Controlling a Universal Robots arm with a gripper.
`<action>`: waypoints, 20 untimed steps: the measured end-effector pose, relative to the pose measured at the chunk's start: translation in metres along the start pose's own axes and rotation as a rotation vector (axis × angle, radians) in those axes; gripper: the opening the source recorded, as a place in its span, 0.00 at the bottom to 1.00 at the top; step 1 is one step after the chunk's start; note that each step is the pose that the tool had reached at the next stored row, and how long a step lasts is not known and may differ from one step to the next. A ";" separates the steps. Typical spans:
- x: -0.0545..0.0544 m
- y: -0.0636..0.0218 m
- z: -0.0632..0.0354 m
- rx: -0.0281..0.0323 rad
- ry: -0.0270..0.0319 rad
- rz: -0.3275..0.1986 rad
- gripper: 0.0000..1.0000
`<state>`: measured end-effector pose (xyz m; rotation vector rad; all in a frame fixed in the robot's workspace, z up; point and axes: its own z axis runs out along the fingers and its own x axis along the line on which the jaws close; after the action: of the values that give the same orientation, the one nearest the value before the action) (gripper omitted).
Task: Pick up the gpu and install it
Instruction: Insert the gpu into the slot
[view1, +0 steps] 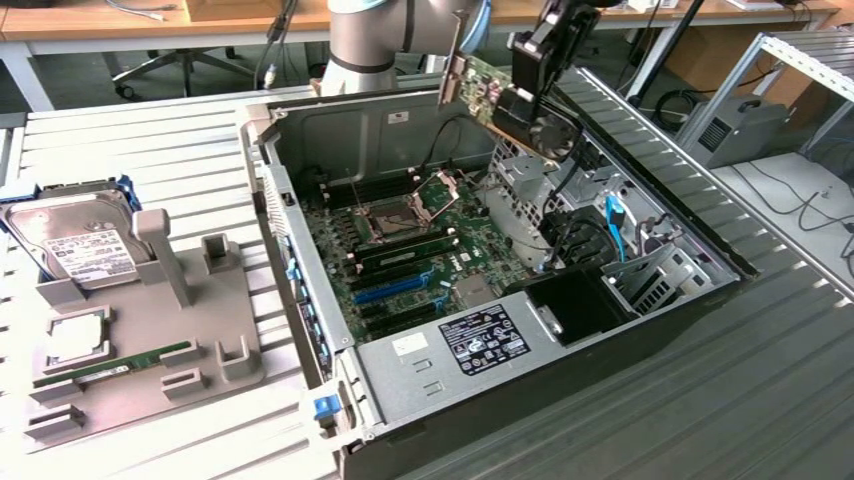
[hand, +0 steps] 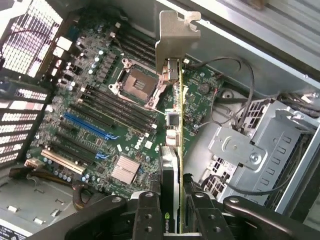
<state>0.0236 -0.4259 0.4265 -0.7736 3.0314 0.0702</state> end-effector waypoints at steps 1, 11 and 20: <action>0.000 0.0001 0.0001 -0.0003 0.0005 -0.014 0.27; -0.001 0.0011 0.0009 -0.0047 0.0082 -0.204 0.27; -0.001 0.0014 0.0013 -0.0093 0.0166 -0.409 0.27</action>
<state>0.0236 -0.4242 0.4252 -1.3774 2.8194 0.0728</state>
